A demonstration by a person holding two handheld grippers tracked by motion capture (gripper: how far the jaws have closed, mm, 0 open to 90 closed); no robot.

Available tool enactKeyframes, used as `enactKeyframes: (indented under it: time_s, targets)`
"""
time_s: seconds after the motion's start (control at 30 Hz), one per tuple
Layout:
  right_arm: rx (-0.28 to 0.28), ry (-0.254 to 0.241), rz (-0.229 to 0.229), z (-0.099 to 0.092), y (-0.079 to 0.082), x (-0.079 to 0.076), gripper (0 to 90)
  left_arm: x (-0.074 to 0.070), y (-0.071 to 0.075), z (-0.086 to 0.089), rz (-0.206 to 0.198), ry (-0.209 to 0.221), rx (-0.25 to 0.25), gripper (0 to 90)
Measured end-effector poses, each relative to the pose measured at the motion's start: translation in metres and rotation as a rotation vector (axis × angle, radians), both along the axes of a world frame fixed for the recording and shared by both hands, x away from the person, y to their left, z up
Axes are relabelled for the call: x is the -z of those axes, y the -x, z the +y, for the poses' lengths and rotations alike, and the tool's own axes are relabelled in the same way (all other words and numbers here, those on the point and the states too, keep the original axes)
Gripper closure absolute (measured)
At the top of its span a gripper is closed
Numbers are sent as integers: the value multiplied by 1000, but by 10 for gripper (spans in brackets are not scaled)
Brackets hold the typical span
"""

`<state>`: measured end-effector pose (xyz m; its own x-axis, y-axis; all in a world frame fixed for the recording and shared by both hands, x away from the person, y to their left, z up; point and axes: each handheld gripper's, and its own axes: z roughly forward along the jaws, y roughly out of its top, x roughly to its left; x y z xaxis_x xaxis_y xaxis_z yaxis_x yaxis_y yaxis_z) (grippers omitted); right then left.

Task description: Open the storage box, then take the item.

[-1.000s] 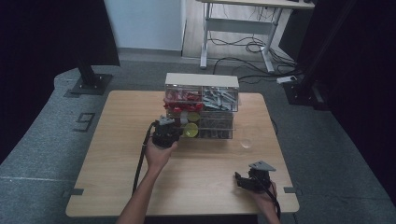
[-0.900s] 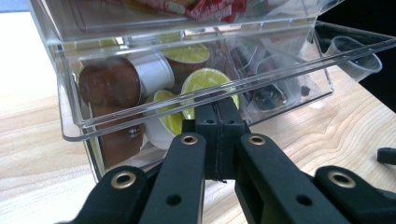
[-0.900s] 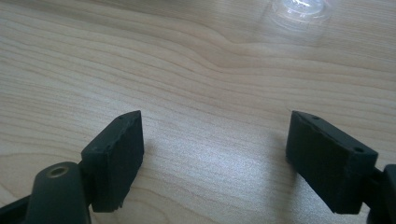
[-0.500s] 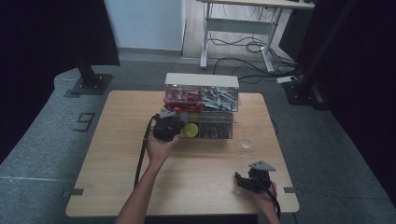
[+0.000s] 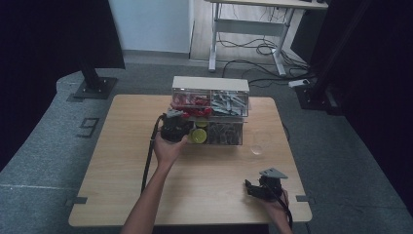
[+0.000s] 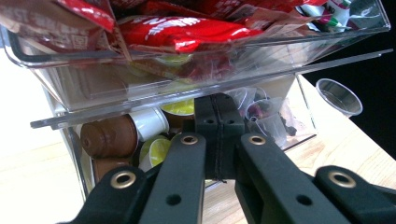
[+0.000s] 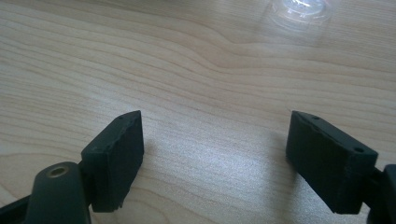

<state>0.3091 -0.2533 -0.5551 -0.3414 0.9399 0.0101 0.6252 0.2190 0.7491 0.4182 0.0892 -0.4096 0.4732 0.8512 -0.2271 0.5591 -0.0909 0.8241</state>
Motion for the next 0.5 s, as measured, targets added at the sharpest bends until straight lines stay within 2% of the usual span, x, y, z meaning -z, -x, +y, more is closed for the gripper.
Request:
enactKeyframes:
  time_s: [0.17,0.5]
  targets:
    - [0,0,0,0,0,0,196,1,0,0,-5,-14,-4,900]
    - [2,1,1,0,0,0,198,5,0,-1,6,-8,1,900]
